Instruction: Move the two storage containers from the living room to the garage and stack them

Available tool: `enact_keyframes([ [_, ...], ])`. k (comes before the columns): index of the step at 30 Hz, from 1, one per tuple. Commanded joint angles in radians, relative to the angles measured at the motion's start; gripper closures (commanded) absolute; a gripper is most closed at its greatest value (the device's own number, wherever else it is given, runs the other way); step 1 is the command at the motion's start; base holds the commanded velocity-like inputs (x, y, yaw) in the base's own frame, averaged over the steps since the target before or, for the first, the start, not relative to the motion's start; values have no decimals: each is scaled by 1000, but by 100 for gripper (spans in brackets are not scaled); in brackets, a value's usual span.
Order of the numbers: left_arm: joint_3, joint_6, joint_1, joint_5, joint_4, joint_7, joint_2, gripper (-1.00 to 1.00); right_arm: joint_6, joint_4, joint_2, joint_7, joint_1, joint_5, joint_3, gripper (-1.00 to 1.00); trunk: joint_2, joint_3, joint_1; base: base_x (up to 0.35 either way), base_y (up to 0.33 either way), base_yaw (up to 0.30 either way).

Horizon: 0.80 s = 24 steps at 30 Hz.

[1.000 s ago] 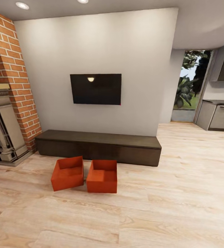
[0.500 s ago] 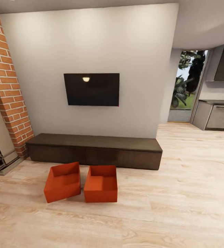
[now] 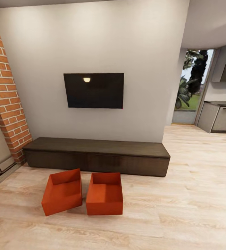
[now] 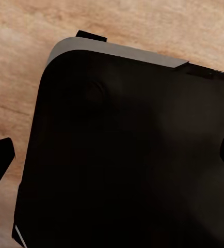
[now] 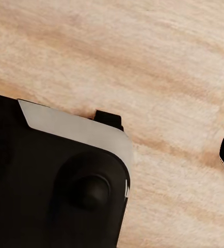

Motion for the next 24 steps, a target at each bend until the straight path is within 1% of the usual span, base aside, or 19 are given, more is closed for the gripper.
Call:
enact_keyframes([
  [1, -1, -2, 0, 5, -1, 0, 0, -100, -5, 3, 1, -3, -1, -3, 8, -100, 0, -1, 1, 322, 131, 0],
  [8, 1, -2, 0, 5, -1, 0, 0, -100, -7, 3, 1, -3, -1, -2, 8, -100, 0, -1, 1, 322, 88, 0],
  [24, 1, -1, 0, 5, -1, 0, 0, -100, -9, 3, 1, -3, -1, -2, 6, -100, 0, -1, 1, 322, 4, 0],
])
